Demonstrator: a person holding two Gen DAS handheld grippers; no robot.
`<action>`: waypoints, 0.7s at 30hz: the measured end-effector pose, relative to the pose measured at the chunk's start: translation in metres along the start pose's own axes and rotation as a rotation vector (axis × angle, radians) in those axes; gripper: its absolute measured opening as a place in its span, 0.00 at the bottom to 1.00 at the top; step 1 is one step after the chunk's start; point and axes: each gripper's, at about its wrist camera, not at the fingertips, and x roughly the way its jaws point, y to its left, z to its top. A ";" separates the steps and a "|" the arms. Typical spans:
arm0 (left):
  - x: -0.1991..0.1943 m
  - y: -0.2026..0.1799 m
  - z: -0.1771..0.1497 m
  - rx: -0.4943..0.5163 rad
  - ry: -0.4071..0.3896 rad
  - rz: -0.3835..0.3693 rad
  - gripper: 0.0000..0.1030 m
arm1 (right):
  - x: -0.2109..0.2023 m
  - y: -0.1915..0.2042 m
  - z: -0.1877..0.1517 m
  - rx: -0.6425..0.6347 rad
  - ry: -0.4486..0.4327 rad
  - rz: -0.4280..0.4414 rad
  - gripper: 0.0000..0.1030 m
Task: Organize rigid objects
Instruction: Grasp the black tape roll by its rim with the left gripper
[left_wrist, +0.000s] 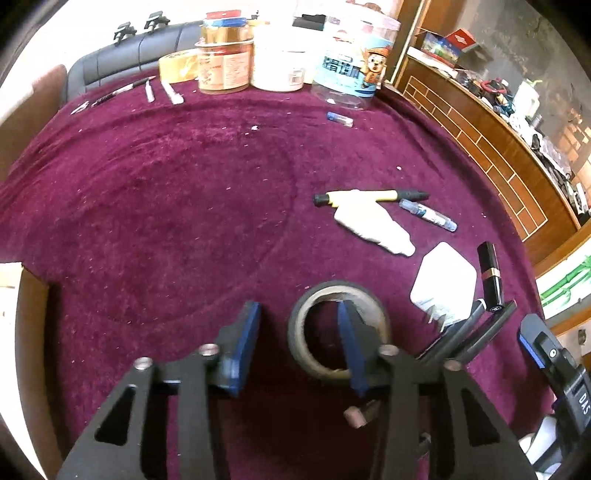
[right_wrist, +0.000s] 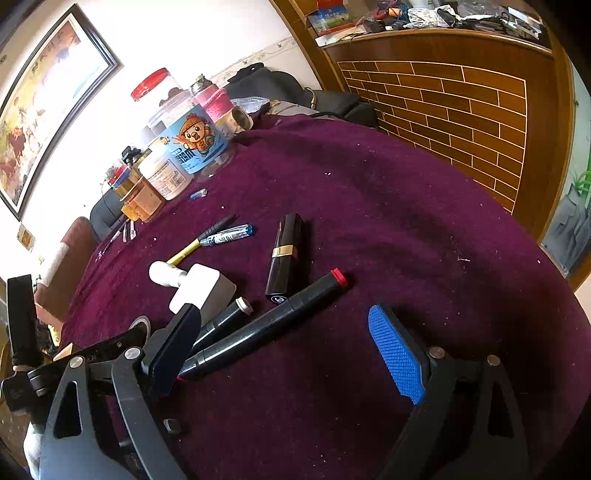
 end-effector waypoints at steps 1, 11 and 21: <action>0.001 -0.005 0.000 0.027 0.001 0.021 0.40 | 0.000 0.000 0.000 0.000 0.001 -0.002 0.90; -0.032 0.021 -0.021 0.003 0.022 -0.072 0.07 | 0.004 -0.005 0.000 0.023 0.019 0.009 0.90; -0.116 0.053 -0.089 0.021 -0.110 -0.070 0.07 | 0.004 -0.004 0.000 0.022 0.018 0.005 0.90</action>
